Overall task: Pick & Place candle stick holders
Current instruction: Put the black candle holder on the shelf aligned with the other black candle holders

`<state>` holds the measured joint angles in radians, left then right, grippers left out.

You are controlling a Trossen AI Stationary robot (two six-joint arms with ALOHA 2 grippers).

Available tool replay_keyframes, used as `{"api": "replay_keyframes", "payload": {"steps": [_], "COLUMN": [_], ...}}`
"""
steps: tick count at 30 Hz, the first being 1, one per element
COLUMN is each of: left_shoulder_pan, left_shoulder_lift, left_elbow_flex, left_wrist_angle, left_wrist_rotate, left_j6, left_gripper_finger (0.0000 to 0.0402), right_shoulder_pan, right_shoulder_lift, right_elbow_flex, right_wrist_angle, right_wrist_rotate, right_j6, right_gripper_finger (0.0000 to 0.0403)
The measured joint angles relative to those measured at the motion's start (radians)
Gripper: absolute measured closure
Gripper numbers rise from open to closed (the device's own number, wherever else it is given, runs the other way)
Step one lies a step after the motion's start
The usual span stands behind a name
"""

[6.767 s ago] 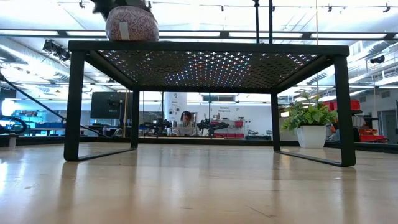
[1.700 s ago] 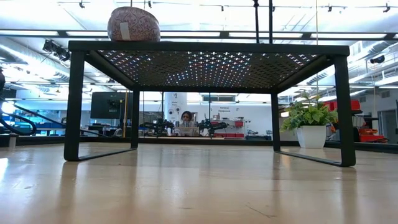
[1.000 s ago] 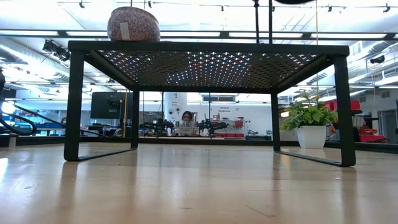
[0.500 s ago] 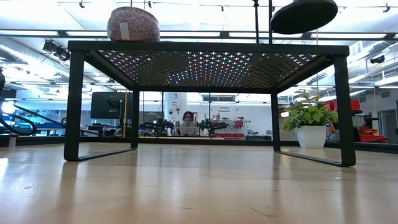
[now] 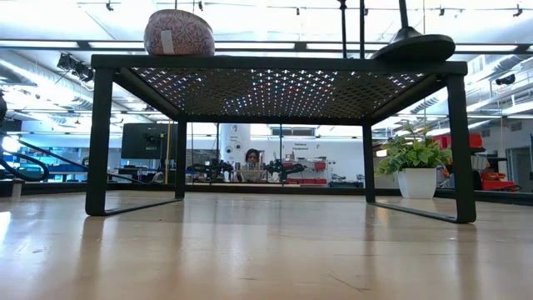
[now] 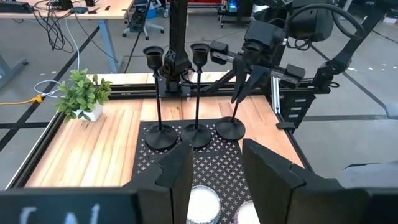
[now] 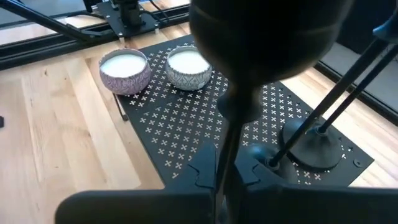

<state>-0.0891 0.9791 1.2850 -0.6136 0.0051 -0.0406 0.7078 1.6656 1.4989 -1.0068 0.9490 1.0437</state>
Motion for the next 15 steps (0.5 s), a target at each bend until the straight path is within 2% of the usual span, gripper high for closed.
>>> {"api": "replay_keyframes", "payload": {"steps": [15], "left_shoulder_pan": [0.0], "left_shoulder_lift": [0.0], "left_elbow_flex": [0.0], "left_wrist_angle": [-0.003], "left_wrist_rotate": [0.0], "left_j6": [0.0], "left_gripper_finger": [0.0262], "right_shoulder_pan": [-0.005], "right_shoulder_lift": [-0.021], "right_elbow_flex": [-0.002], "right_wrist_angle": [0.034], "right_wrist_rotate": [0.045], "right_j6": [-0.032], "right_gripper_finger": [0.0403]}}
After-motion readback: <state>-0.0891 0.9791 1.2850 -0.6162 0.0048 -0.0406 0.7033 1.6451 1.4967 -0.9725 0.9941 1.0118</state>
